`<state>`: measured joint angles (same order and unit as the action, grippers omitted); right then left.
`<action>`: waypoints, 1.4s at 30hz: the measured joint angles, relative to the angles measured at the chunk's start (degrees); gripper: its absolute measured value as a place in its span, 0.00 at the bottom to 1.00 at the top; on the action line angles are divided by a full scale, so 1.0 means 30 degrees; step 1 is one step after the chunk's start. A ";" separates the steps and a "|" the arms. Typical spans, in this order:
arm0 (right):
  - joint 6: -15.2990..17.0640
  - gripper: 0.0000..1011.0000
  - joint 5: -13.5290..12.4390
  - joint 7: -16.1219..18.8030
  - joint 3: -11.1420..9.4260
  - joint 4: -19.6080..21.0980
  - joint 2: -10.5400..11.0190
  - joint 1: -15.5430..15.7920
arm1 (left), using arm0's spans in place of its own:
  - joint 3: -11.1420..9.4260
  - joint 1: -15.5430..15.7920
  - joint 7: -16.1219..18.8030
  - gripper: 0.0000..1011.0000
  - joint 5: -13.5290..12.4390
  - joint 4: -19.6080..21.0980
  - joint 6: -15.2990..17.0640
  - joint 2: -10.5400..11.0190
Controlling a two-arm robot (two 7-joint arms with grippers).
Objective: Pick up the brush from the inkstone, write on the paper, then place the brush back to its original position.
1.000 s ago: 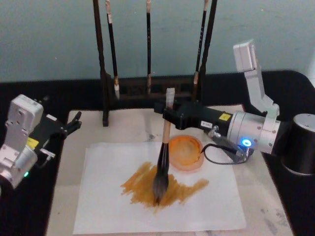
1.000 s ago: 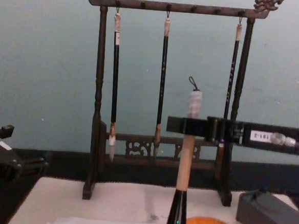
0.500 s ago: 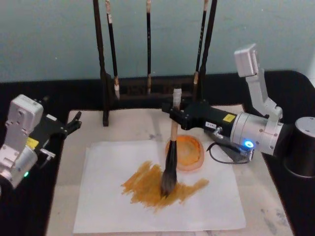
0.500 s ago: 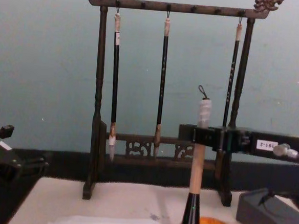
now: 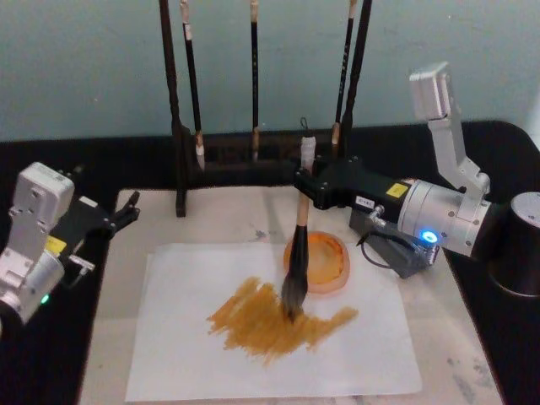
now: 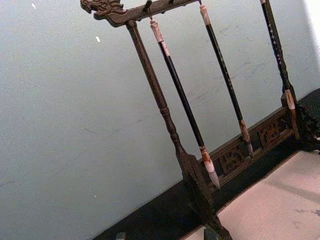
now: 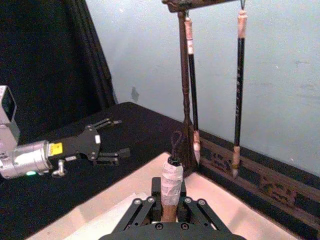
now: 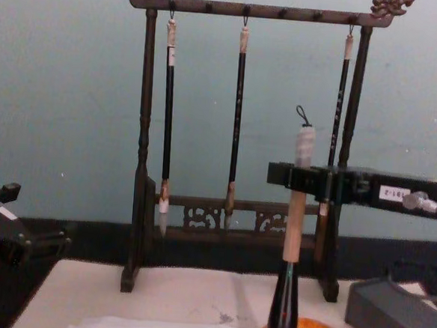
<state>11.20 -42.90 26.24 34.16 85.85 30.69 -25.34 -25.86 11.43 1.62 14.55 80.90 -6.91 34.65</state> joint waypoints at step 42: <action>0.0715 0.15 -0.0431 0.0815 0.0048 -0.0175 -0.0461 0.0113 | -0.0001 -0.0001 0.0000 1.00 0.0000 0.0001 0.0000 0.0000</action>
<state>13.35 -44.19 28.69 34.31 85.32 29.31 -25.01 -25.86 11.43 1.62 14.55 80.90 -6.91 34.65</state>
